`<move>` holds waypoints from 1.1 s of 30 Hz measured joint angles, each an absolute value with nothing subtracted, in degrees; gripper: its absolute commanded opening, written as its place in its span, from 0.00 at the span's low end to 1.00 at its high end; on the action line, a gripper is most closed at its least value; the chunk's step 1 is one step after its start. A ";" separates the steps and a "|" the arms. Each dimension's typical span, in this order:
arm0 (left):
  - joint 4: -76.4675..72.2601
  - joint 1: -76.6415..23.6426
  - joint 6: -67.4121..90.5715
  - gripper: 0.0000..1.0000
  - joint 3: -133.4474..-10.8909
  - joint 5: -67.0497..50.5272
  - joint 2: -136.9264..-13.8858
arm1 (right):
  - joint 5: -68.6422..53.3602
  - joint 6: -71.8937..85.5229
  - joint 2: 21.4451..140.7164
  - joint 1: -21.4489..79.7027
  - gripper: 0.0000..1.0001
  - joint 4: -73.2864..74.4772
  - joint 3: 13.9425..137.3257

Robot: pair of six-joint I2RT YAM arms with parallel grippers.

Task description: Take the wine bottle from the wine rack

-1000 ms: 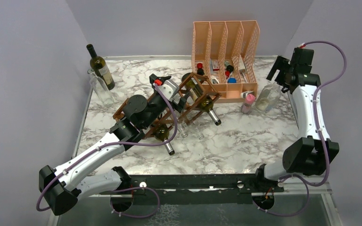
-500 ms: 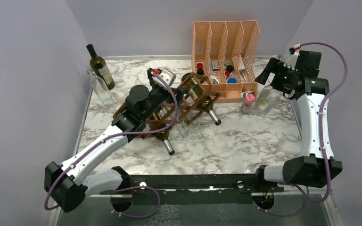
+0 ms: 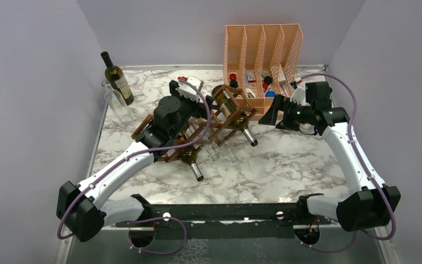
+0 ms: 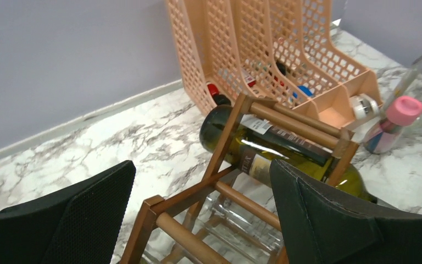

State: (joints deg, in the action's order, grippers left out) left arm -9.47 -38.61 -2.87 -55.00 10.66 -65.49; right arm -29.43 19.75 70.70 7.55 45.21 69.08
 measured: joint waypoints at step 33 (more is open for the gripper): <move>-6.24 -38.59 -1.52 0.97 -56.07 16.12 -71.26 | -54.33 21.43 84.36 14.20 0.59 12.62 50.63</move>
State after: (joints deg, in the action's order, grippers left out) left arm -6.24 -38.59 -1.52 -56.07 16.12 -71.26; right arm -54.33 21.43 84.36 14.20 12.62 50.63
